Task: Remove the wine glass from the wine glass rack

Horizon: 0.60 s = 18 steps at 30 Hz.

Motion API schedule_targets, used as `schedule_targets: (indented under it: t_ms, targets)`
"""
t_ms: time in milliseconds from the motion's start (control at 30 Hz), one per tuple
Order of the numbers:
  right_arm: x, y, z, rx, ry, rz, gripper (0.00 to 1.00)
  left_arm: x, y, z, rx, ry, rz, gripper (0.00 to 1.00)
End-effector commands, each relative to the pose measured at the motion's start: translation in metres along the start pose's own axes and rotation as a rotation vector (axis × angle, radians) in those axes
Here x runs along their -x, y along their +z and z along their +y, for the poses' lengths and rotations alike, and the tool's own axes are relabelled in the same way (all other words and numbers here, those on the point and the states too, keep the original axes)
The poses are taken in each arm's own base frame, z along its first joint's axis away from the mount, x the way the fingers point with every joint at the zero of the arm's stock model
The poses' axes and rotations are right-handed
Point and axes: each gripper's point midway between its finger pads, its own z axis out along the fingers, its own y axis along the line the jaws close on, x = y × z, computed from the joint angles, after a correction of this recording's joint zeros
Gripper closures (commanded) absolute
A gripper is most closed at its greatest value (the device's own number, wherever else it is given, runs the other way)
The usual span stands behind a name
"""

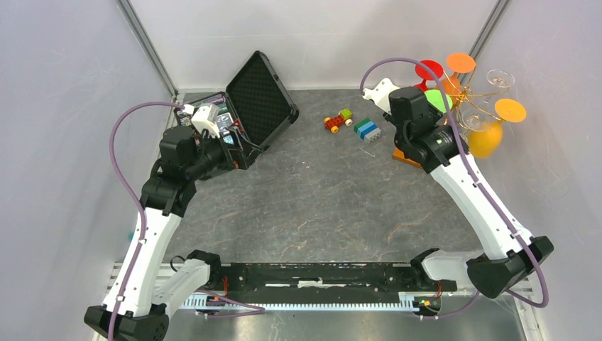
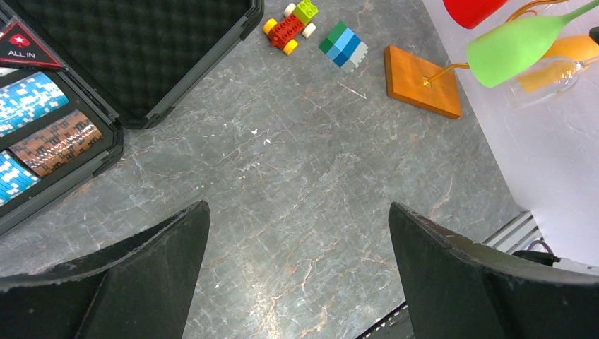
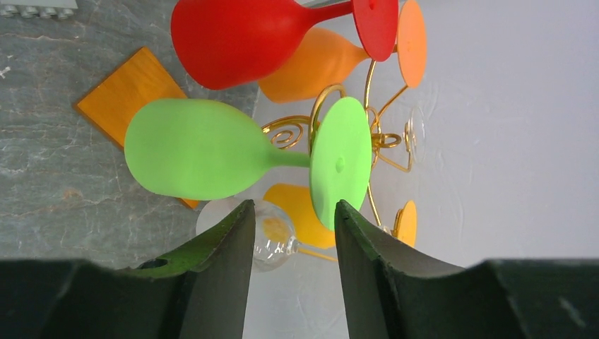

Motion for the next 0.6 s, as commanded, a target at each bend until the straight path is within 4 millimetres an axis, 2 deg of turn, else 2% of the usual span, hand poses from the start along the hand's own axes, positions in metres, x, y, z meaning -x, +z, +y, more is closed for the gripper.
schedule_targets:
  t_ms: [0,100,233,567]
  targets:
    - [0.009,0.0066,-0.0157,-0.109,0.0,0.002,0.5,0.0061,0.0013,-0.0056,-0.041,0.048,-0.02,0.0]
    - [0.0128,0.0093,-0.0211,-0.14,-0.006,0.012,0.49,0.0061,0.0017,-0.0057,-0.042,0.048,-0.019,0.0]
    - [0.0156,0.0132,-0.0177,-0.132,-0.022,0.009,0.49,0.0054,0.0021,-0.005,-0.04,0.049,-0.018,0.0]
    - [0.0092,0.0119,-0.0196,-0.153,-0.034,0.027,0.62,0.0039,0.0021,-0.0048,-0.041,0.047,-0.017,0.0]
